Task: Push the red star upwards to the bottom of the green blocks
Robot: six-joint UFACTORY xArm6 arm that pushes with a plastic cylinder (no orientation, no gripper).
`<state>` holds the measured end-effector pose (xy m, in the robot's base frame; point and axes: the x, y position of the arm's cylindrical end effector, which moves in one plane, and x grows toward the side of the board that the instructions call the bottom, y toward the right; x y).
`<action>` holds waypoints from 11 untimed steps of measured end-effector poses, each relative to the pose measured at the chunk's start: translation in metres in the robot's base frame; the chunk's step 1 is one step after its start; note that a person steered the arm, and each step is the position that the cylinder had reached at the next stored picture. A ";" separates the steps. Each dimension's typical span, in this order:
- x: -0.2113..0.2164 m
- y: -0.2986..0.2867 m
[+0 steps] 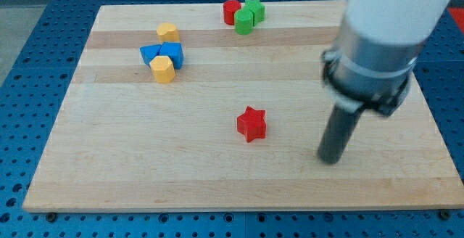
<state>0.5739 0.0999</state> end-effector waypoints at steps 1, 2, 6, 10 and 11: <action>0.003 -0.049; -0.016 -0.082; -0.055 -0.058; -0.096 -0.067; -0.098 -0.041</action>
